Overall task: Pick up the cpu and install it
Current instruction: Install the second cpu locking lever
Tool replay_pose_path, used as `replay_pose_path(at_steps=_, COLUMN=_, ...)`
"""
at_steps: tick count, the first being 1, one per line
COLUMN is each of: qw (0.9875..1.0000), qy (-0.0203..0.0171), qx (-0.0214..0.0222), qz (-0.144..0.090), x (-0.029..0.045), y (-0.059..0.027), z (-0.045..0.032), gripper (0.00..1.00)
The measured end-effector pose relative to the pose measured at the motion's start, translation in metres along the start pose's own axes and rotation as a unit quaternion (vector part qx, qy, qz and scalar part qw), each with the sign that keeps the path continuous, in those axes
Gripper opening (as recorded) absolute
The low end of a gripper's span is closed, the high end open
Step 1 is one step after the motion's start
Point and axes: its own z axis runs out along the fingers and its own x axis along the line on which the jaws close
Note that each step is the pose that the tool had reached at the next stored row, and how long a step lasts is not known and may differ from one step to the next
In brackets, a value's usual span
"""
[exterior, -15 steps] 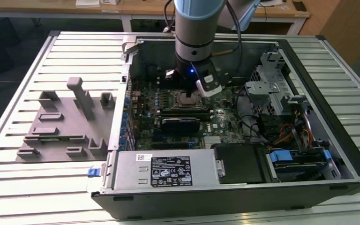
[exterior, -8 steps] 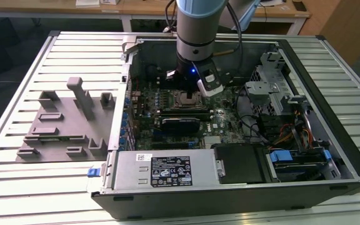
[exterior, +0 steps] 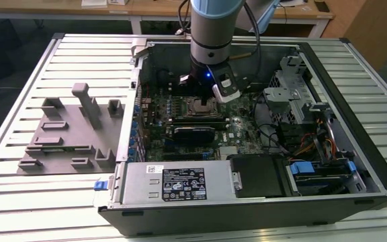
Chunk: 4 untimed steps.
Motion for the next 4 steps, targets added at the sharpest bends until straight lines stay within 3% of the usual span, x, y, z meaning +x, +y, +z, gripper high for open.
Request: replay_pose_path(at_steps=4, qw=1.0, qy=0.0, qx=0.0, qz=0.0, x=-0.0002, y=0.0001, z=0.0, gripper=0.11)
